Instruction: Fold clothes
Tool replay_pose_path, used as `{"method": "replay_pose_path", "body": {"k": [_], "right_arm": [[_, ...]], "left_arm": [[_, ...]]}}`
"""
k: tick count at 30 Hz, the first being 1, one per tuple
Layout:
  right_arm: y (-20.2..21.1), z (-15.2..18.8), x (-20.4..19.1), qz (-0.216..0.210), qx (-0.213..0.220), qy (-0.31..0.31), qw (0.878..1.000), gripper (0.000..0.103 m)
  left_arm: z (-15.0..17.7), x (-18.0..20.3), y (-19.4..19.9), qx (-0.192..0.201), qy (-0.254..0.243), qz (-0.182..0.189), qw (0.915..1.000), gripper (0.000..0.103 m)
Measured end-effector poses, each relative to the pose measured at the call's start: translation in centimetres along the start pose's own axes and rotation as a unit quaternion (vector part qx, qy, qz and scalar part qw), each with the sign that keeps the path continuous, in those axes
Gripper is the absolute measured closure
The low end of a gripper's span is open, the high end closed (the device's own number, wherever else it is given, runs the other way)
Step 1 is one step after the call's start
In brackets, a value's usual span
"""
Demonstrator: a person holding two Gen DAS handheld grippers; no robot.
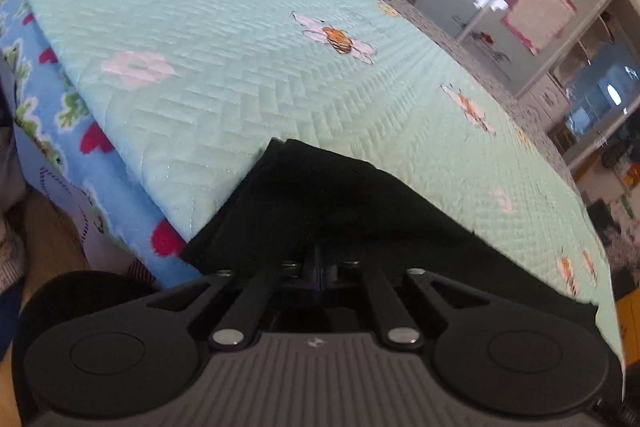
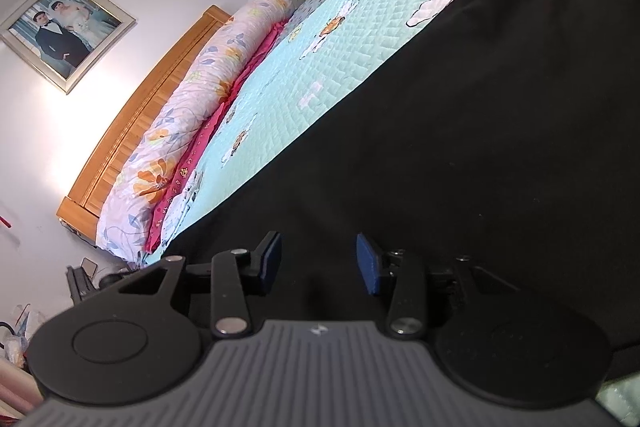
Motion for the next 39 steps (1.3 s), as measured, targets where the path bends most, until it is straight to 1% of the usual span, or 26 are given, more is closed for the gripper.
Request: {"method": "replay_pose_path", "body": {"k": [3, 6, 8, 9, 11, 12, 15, 17, 18, 19, 20, 22, 24, 25, 27, 28, 30, 31, 33, 34, 35, 37, 39], "right_arm": [[0.0, -0.2, -0.2, 0.002, -0.003, 0.003, 1.000, 0.059], [0.2, -0.1, -0.4, 0.002, -0.001, 0.009, 1.000, 0.057], [0.5, -0.1, -0.8, 0.001, 0.005, 0.018, 1.000, 0.053], [0.7, -0.1, -1.1, 0.000, 0.012, 0.024, 1.000, 0.049], [1.4, -0.3, -1.8, -0.013, 0.031, 0.033, 0.999, 0.048], [1.6, -0.4, -2.1, -0.021, 0.037, 0.035, 0.998, 0.048], [2.1, -0.4, -2.6, -0.046, 0.048, 0.039, 0.997, 0.048], [1.6, 0.0, -2.1, -0.023, 0.029, 0.034, 0.999, 0.048], [1.3, 0.3, -1.7, -0.001, 0.017, 0.033, 0.999, 0.048], [0.9, 0.7, -1.2, 0.023, 0.005, 0.033, 0.999, 0.056], [1.0, 0.9, -0.9, 0.025, 0.005, 0.032, 0.999, 0.057], [1.4, 1.0, -0.7, 0.015, 0.009, 0.030, 0.999, 0.057], [1.7, 0.6, -0.7, 0.013, 0.007, 0.029, 0.999, 0.056], [2.0, 0.3, -0.9, 0.013, 0.013, 0.032, 0.999, 0.056], [3.1, -0.9, -1.0, 0.012, 0.042, 0.034, 0.998, 0.055], [3.9, -1.7, -0.7, 0.021, 0.060, 0.030, 0.998, 0.055], [5.6, -3.5, 0.2, 0.045, 0.098, 0.017, 0.994, 0.053], [6.5, -4.6, 1.1, 0.059, 0.118, 0.006, 0.991, 0.052], [8.1, -6.9, 3.3, 0.083, 0.156, -0.024, 0.984, 0.052], [8.9, -8.0, 4.9, 0.091, 0.173, -0.045, 0.980, 0.051], [9.6, -9.2, 6.5, 0.097, 0.189, -0.067, 0.975, 0.051], [10.2, -11.0, 10.3, 0.091, 0.207, -0.117, 0.967, 0.050], [10.7, -12.8, 14.2, 0.082, 0.223, -0.169, 0.957, 0.050]], "left_arm": [[0.0, 0.0, 0.6, 0.000, -0.003, -0.007, 1.0000, 0.101], [-0.8, 0.2, 2.1, 0.023, -0.005, -0.015, 0.9996, 0.100], [-1.2, 1.1, 3.0, 0.037, -0.016, 0.002, 0.9992, 0.100], [-1.4, 1.6, 3.3, 0.043, -0.023, 0.013, 0.9987, 0.100], [-1.5, 3.2, 3.2, 0.049, -0.045, 0.048, 0.9966, 0.092], [-1.4, 3.6, 2.5, 0.043, -0.053, 0.055, 0.9962, 0.090], [-1.4, 3.9, -0.6, 0.011, -0.060, 0.049, 0.9970, 0.089], [-1.2, 3.0, -2.4, -0.017, -0.046, 0.032, 0.9983, 0.089], [-1.2, 2.5, -2.7, -0.023, -0.040, 0.030, 0.9985, 0.091], [-1.2, 2.0, -3.1, -0.029, -0.035, 0.029, 0.9985, 0.092], [-1.2, 1.5, -3.4, -0.035, -0.029, 0.028, 0.9986, 0.097], [-1.1, 0.6, -4.0, -0.047, -0.018, 0.025, 0.9984, 0.097], [-1.0, 0.7, -3.9, -0.049, -0.021, 0.017, 0.9985, 0.097], [-0.9, 1.0, -3.8, -0.048, -0.025, 0.012, 0.9985, 0.097], [-0.8, 1.4, -3.5, -0.047, -0.032, 0.002, 0.9984, 0.097], [-0.7, 1.8, -3.2, -0.043, -0.039, -0.004, 0.9983, 0.096], [-0.4, 3.1, -2.1, -0.032, -0.058, -0.011, 0.9977, 0.090], [-0.2, 3.9, -1.8, -0.026, -0.069, -0.002, 0.9972, 0.086], [0.2, 5.6, -1.5, -0.018, -0.090, 0.023, 0.9955, 0.081], [0.3, 6.3, -1.6, -0.017, -0.101, 0.034, 0.9942, 0.076], [0.5, 6.8, -2.0, -0.020, -0.108, 0.038, 0.9932, 0.074], [0.8, 7.3, -3.3, -0.032, -0.113, 0.036, 0.9925, 0.074], [1.2, 6.9, -4.9, -0.051, -0.107, 0.024, 0.9927, 0.074]]}}
Point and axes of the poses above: each gripper's, at about its wrist camera, not at the fingertips, and y roughly against the way its jaws point, x to its right, z to its underside, the point moved 1 cm from there along -y, roughly the way its jaws point, and after that the axes turned 7 degrees about z, right-handed, at the moved point
